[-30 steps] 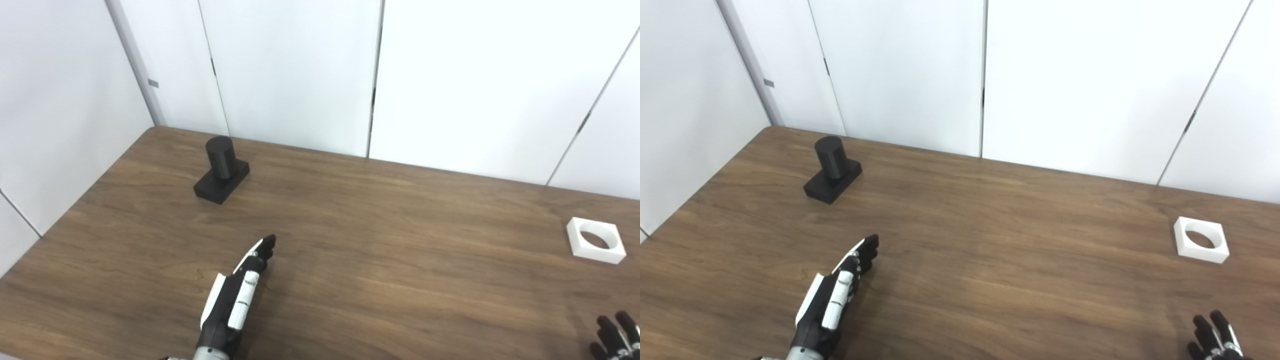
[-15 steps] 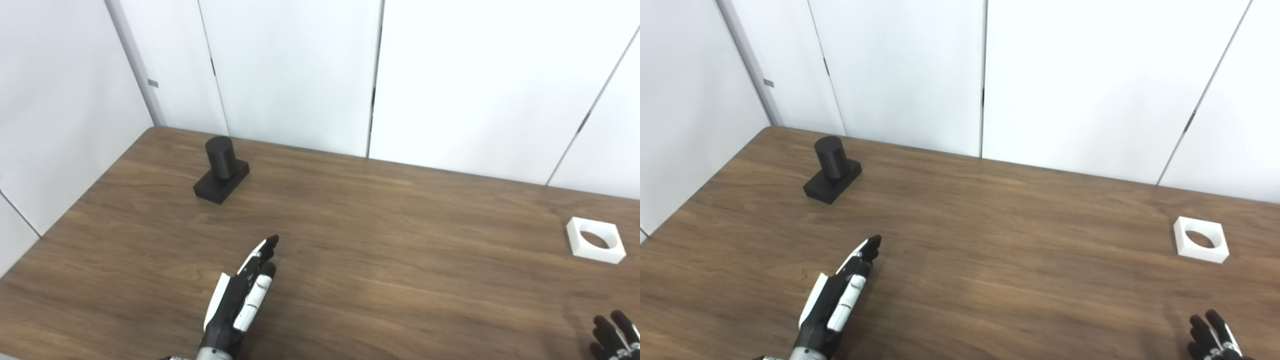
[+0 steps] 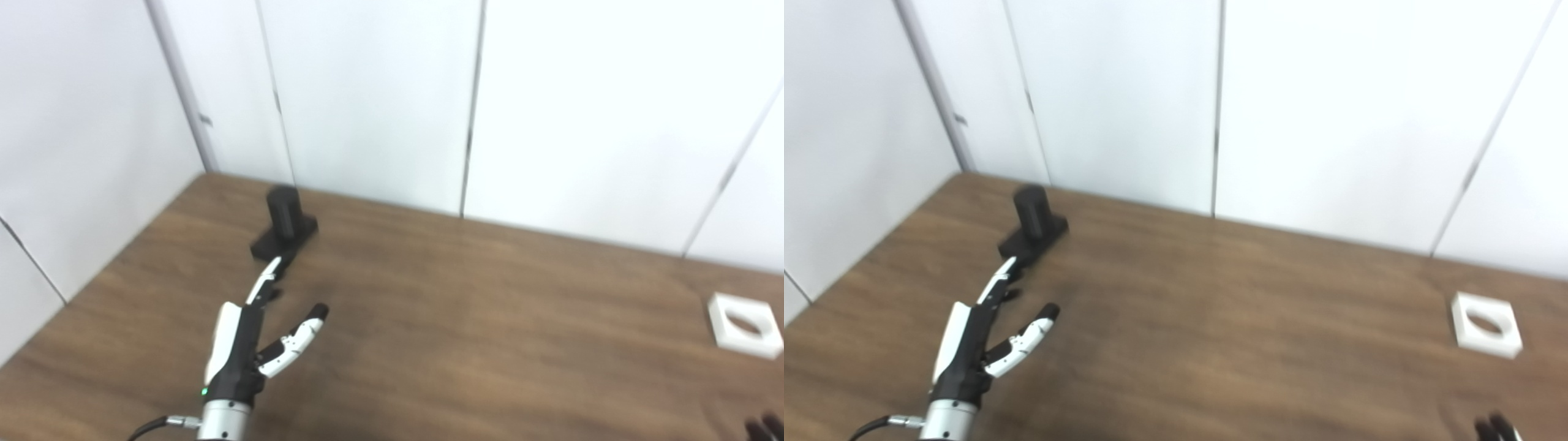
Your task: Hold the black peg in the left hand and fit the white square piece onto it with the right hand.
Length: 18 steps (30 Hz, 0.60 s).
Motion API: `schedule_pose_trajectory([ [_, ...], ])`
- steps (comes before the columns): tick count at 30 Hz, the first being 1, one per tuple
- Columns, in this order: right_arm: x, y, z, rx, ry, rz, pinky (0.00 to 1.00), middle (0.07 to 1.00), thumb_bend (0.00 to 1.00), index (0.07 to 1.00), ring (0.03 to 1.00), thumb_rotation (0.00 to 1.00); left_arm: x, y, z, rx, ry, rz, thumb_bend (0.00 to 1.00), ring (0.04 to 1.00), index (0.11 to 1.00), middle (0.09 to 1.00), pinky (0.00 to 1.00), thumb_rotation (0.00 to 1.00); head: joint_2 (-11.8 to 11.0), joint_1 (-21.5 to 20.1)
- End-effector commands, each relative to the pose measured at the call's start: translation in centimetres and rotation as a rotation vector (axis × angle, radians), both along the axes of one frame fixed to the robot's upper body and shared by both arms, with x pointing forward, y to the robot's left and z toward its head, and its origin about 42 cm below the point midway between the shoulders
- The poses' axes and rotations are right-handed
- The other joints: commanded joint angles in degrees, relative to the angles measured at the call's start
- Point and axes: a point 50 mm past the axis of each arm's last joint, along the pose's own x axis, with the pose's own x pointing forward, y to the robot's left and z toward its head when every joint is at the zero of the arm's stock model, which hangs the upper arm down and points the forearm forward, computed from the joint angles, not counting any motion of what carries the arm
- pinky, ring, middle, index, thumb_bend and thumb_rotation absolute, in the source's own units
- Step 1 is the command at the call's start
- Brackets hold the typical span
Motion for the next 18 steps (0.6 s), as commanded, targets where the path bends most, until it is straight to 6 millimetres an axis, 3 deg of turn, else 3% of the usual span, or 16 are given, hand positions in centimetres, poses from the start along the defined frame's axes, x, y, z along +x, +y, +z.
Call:
schedule_pose_trajectory([
  [1,0.3,0.1,0.5,0.002,-0.023,0.014,1.00,0.923,0.70,0.912,0.973,0.99,1.3,0.2,2.1,0.065,-0.073,0.077,0.70,0.895,0.900,0.908,0.84,0.42,0.00,-0.10],
  [5,0.2,0.2,0.5,0.004,-0.026,0.015,1.00,0.931,0.69,0.922,0.976,1.00,3.4,1.7,3.0,0.205,-0.052,0.239,0.82,0.780,0.862,0.842,0.66,0.42,0.11,-0.16],
  [6,0.2,0.2,0.5,0.001,-0.026,0.017,1.00,0.932,0.69,0.924,0.979,1.00,3.8,2.0,3.1,0.219,-0.050,0.262,0.82,0.787,0.861,0.849,0.66,0.42,0.19,-0.21],
  [11,0.1,0.2,0.5,0.002,-0.025,0.018,1.00,0.936,0.70,0.929,0.987,1.00,6.1,4.1,3.1,0.320,0.000,0.360,0.87,0.899,0.858,0.897,0.75,0.50,0.44,-0.76],
  [18,0.1,0.4,0.5,-0.007,-0.030,0.019,1.00,0.929,0.72,0.928,0.973,0.99,9.1,6.4,1.9,0.466,0.088,0.440,0.89,0.917,0.851,0.895,0.92,0.53,0.55,-1.46],
])
